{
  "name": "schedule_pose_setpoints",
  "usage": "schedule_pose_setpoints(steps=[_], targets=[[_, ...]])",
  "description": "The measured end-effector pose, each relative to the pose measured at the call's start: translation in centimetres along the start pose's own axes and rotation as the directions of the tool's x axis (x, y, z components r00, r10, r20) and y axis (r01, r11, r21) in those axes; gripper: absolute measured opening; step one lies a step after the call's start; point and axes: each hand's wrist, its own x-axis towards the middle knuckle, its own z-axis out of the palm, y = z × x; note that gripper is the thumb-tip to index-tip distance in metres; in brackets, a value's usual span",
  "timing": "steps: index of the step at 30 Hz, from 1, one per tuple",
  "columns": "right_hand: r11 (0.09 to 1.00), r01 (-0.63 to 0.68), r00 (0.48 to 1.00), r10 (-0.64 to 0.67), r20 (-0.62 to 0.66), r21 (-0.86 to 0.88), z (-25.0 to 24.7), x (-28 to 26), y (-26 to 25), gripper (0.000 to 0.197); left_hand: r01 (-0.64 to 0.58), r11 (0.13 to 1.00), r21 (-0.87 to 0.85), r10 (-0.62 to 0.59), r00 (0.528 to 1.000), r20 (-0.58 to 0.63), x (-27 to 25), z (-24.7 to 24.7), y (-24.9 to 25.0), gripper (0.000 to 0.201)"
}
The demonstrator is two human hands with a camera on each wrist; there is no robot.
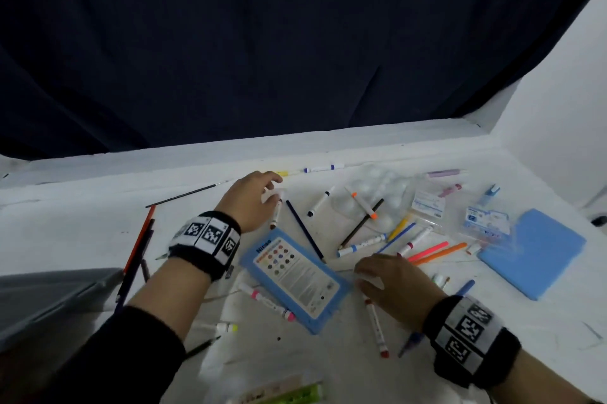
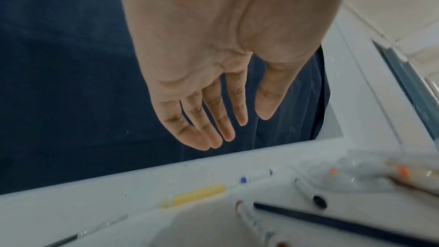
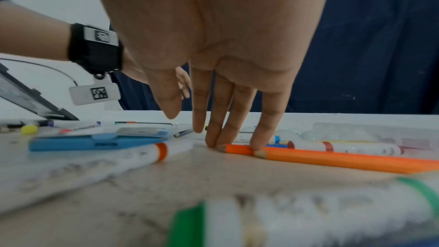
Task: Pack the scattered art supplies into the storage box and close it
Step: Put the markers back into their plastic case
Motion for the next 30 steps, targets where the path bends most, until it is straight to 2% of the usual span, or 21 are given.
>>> schedule_pose_setpoints(steps=[6, 12, 14, 18, 22, 26, 30], targets=[[0.999, -0.009, 1.000, 0.009, 0.013, -0.053, -0.7, 1.8, 1.2, 0.026, 0.100, 0.961, 0.258, -0.148, 0.974, 0.174, 8.4, 3.2, -3.4, 0.047], [0.999, -0.013, 1.000, 0.014, -0.022, 0.051, -0.7, 2.2, 2.6, 0.052, 0.121, 0.927, 0.354, -0.204, 0.957, 0.208, 12.4, 4.1, -4.5, 0.046], [0.994, -0.029, 0.999, 0.033, -0.031, 0.103, -0.7, 2.2, 2.8, 0.047, 0.110, 0.910, 0.400, -0.201, 0.961, 0.193, 12.7, 4.3, -4.2, 0.041], [0.986, -0.021, 0.998, 0.029, -0.047, 0.168, -0.7, 2.2, 2.9, 0.025, 0.082, 0.865, 0.495, -0.193, 0.965, 0.177, 12.8, 5.1, -4.2, 0.038], [0.977, 0.016, 0.996, 0.004, -0.092, 0.213, -1.0, 2.0, 3.0, 0.018, 0.069, 0.852, 0.519, -0.186, 0.966, 0.178, 12.6, 5.3, -4.0, 0.022], [0.963, 0.043, 0.983, 0.007, -0.186, 0.264, -2.0, 1.4, 3.3, 0.016, 0.066, 0.857, 0.511, -0.163, 0.976, 0.147, 11.7, 5.3, -2.9, 0.010], [0.950, 0.054, 0.951, 0.045, -0.307, 0.306, -3.6, 0.5, 4.4, 0.010, 0.042, 0.887, 0.460, -0.101, 0.989, 0.104, 10.2, 4.7, -0.4, 0.015]])
